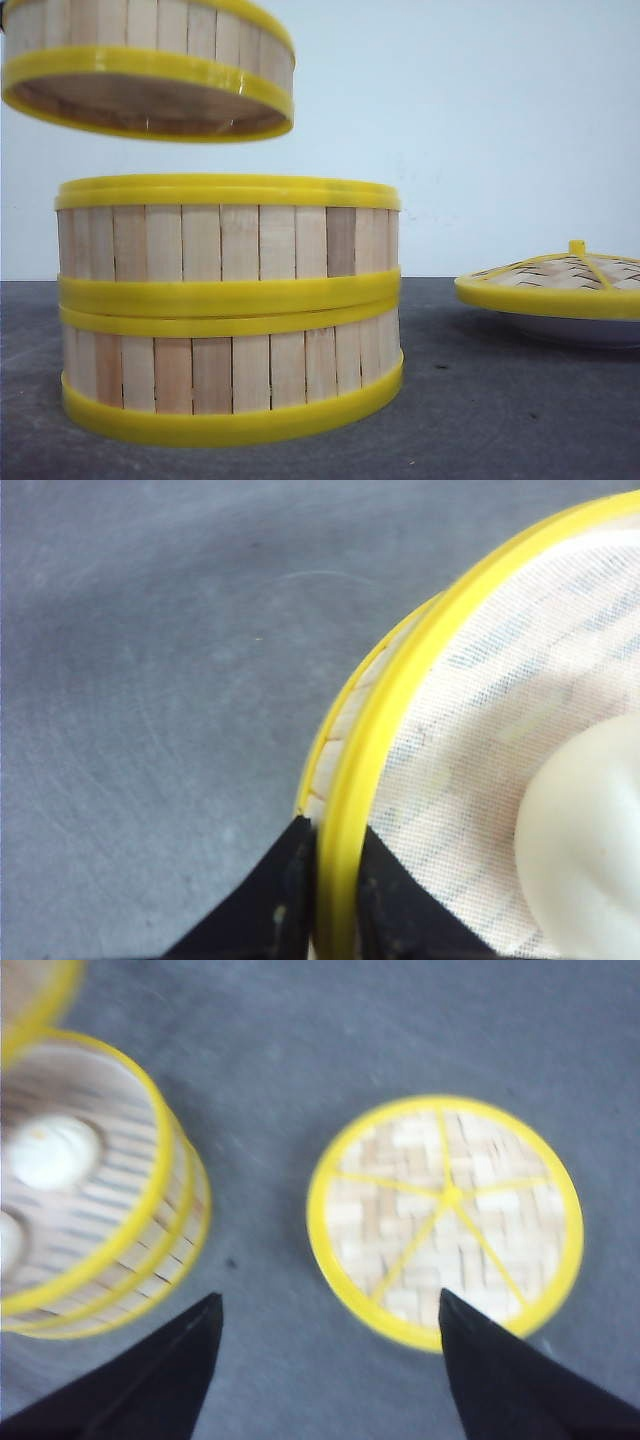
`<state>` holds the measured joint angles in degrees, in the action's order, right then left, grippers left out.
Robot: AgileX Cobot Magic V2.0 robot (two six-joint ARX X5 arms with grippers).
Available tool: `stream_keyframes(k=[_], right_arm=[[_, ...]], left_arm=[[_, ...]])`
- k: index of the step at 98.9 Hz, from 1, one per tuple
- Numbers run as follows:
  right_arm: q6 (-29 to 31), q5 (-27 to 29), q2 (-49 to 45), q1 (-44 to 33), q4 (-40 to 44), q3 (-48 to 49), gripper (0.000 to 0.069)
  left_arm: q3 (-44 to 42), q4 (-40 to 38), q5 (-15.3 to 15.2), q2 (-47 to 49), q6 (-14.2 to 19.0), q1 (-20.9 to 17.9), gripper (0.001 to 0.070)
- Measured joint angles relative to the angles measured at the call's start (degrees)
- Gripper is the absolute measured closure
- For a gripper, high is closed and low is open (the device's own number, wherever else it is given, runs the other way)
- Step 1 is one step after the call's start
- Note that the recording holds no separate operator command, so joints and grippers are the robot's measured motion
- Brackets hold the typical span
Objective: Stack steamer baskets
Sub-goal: 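Lift the basket with the left gripper over the two-basket stack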
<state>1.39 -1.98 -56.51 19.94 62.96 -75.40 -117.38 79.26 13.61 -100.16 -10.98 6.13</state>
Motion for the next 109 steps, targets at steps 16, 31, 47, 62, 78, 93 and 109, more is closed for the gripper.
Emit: stream_keyframes(k=[16,31,47,62,78,93,109], right_arm=[[-1.5,-0.9,2.8,-4.3,-0.5,5.7,0.0269],[-1.8,-2.7,5.5,-6.6,-1.4,9.4,0.0269],[-2.5,-2.8,7.6,-7.3,-1.9,10.1,0.0269],[-2.8,-2.9,8.7,-7.4,-1.9,10.1,0.0269],[-3.0,-2.9,8.7,-7.4,-1.8,10.1,0.0269],[-3.1,-3.0,8.7,-7.4,-1.8,10.1,0.0269],[-3.1,-3.0,8.7,-7.4,-1.8,10.1,0.0269]], left_arm=[[2.4,0.7,0.0,6.2,0.0,2.6,0.0688],[11.2,-2.6,-0.9,12.1,0.3,5.3,0.0688],[22.8,-8.9,-1.4,17.4,2.3,7.1,0.0688],[29.0,-12.1,-1.4,19.1,4.0,9.7,0.0688],[32.7,-16.6,-1.4,18.6,5.0,12.5,0.0688],[33.7,-20.5,-1.4,18.5,6.1,14.0,0.0688],[33.7,-24.0,-1.2,17.7,6.5,14.1,0.0688]])
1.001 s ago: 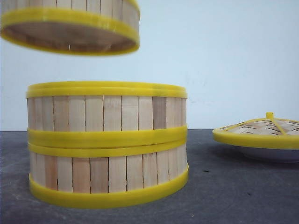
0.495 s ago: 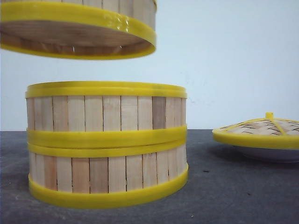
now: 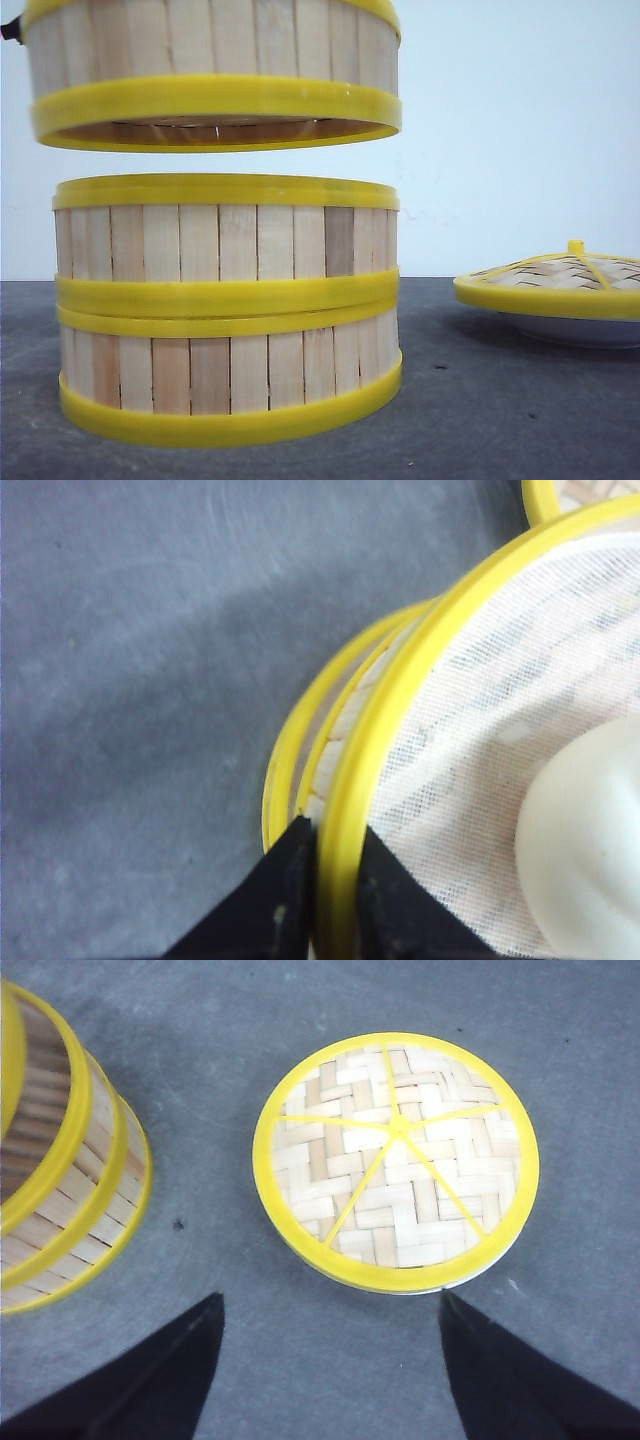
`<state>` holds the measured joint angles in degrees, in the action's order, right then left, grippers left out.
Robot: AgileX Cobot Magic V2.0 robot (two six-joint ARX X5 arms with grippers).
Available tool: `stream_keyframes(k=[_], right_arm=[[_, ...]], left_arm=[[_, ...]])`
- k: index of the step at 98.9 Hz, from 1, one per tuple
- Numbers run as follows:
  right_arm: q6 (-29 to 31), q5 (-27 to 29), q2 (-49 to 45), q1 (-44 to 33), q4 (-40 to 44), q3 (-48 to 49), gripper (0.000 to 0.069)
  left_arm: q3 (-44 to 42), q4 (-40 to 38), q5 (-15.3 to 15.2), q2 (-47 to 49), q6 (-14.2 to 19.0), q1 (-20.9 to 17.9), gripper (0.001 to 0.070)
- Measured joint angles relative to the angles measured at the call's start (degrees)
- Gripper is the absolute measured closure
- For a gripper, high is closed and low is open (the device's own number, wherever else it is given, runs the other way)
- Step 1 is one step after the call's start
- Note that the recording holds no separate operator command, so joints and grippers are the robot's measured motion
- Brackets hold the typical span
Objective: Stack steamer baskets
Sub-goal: 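Lift the basket with the left gripper over the two-basket stack, then lower the basket onto the stack and open the left gripper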
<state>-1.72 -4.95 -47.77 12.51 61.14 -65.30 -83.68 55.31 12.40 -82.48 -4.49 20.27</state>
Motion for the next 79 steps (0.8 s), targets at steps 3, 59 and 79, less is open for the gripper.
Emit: stream_keyframes(k=[3,59,79], right_arm=[[0.0,0.0,0.0,0.0,0.0,0.0,0.0269],[0.0,0.0,0.0,0.0,0.0,0.0,0.0269],[0.0,0.0,0.0,0.0,0.0,0.0,0.0269]], left_arm=[[0.0,-0.4,0.0,-0.3,0.2,0.0,0.0688],[-0.2,-0.9,0.3,-6.2,1.1,-0.2,0.0688],[-0.3,-1.0,0.3,-6.3,1.1,-0.2,0.0688]])
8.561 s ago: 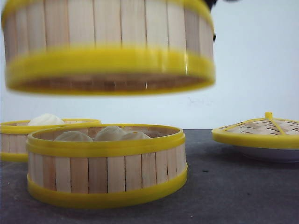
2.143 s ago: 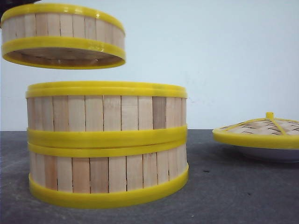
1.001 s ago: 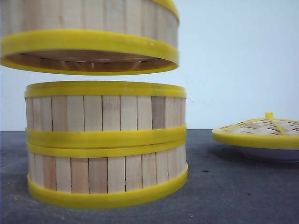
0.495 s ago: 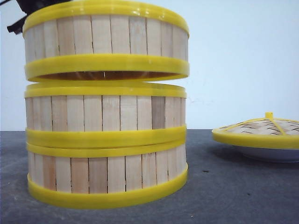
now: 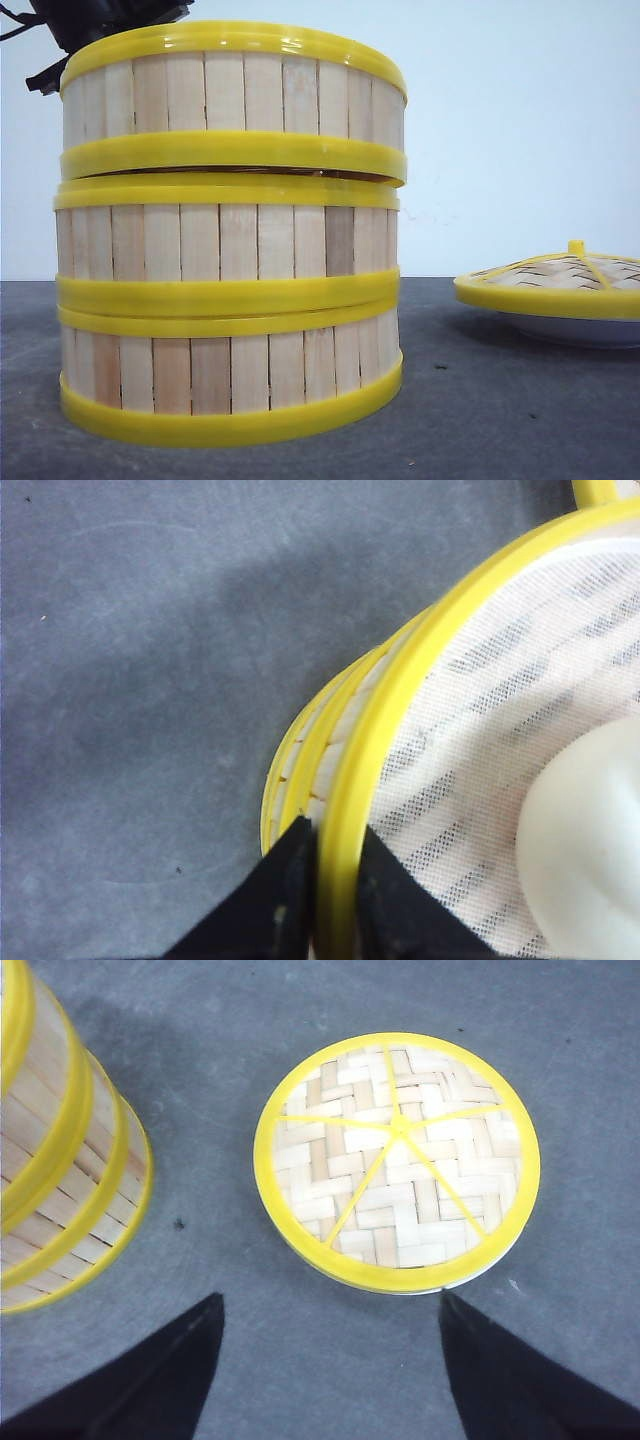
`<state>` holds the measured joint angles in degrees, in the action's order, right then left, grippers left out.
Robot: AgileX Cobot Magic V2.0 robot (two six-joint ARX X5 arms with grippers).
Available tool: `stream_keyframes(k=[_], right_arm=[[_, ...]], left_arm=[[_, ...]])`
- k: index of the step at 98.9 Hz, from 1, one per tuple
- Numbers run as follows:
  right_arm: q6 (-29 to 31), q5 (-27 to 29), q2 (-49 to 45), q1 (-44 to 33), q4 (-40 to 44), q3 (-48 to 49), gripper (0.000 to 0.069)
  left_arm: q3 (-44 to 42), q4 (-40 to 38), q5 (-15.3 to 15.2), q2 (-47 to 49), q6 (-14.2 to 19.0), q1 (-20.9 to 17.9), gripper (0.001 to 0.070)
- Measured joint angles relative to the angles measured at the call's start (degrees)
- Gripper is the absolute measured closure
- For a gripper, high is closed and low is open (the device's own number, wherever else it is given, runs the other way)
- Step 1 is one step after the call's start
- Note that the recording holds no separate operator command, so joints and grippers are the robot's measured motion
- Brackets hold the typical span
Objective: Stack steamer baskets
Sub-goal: 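Lower the basket onto the stack and open the left gripper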
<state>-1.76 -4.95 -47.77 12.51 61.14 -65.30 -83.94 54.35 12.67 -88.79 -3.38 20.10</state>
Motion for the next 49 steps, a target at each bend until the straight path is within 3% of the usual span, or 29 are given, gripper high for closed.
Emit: stream_keyframes(k=[49], right_arm=[[0.0,0.0,0.0,0.0,0.0,0.0,0.0269]], left_arm=[[-0.2,2.7,0.2,-0.3,0.0,-1.8,0.0688]])
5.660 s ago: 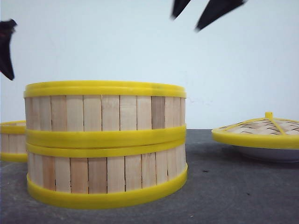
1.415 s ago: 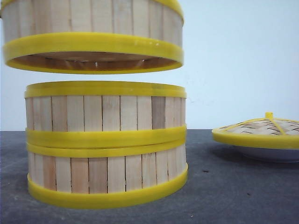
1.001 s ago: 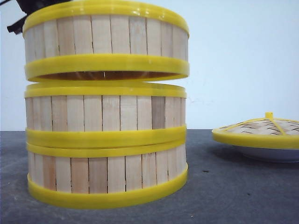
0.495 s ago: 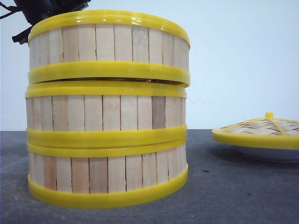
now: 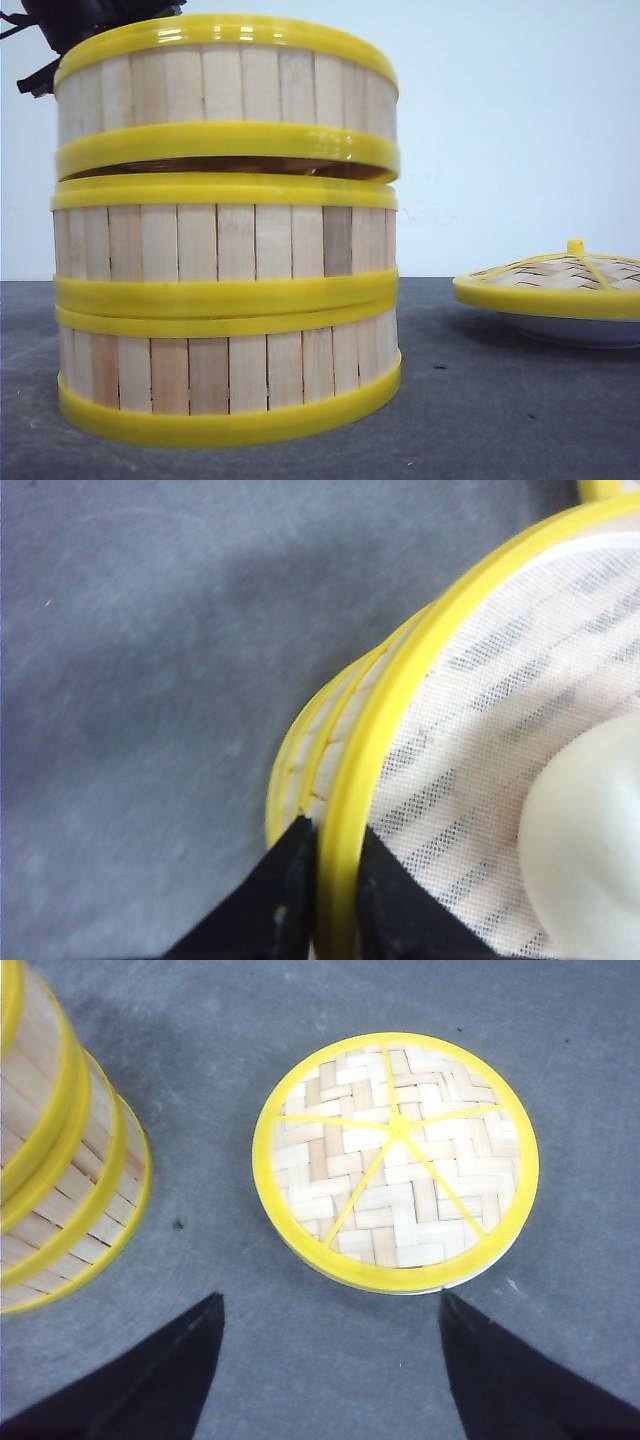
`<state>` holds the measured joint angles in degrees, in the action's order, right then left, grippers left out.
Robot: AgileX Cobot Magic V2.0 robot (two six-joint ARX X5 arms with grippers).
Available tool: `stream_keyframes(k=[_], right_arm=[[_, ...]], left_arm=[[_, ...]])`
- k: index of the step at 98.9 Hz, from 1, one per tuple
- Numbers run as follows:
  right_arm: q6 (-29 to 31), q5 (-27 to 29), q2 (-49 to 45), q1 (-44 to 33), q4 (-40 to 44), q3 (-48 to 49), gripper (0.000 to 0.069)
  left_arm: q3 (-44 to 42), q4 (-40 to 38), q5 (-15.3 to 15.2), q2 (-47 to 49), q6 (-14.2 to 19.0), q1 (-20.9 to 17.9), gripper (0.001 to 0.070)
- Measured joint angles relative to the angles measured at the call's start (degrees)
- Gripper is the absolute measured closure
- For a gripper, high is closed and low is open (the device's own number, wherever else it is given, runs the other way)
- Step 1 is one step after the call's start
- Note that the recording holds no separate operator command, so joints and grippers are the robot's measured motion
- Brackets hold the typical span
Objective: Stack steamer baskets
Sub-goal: 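Lower the basket onto the stack and open the left gripper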
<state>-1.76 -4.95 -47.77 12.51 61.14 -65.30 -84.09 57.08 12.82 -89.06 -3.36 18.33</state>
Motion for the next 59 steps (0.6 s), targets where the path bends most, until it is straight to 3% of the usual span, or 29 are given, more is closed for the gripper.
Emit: stream_keyframes(k=[59], right_arm=[[0.0,-0.2,0.0,0.0,0.0,0.0,0.0269]], left_arm=[[0.0,0.2,-0.6,-0.2,0.0,0.5,0.0688]])
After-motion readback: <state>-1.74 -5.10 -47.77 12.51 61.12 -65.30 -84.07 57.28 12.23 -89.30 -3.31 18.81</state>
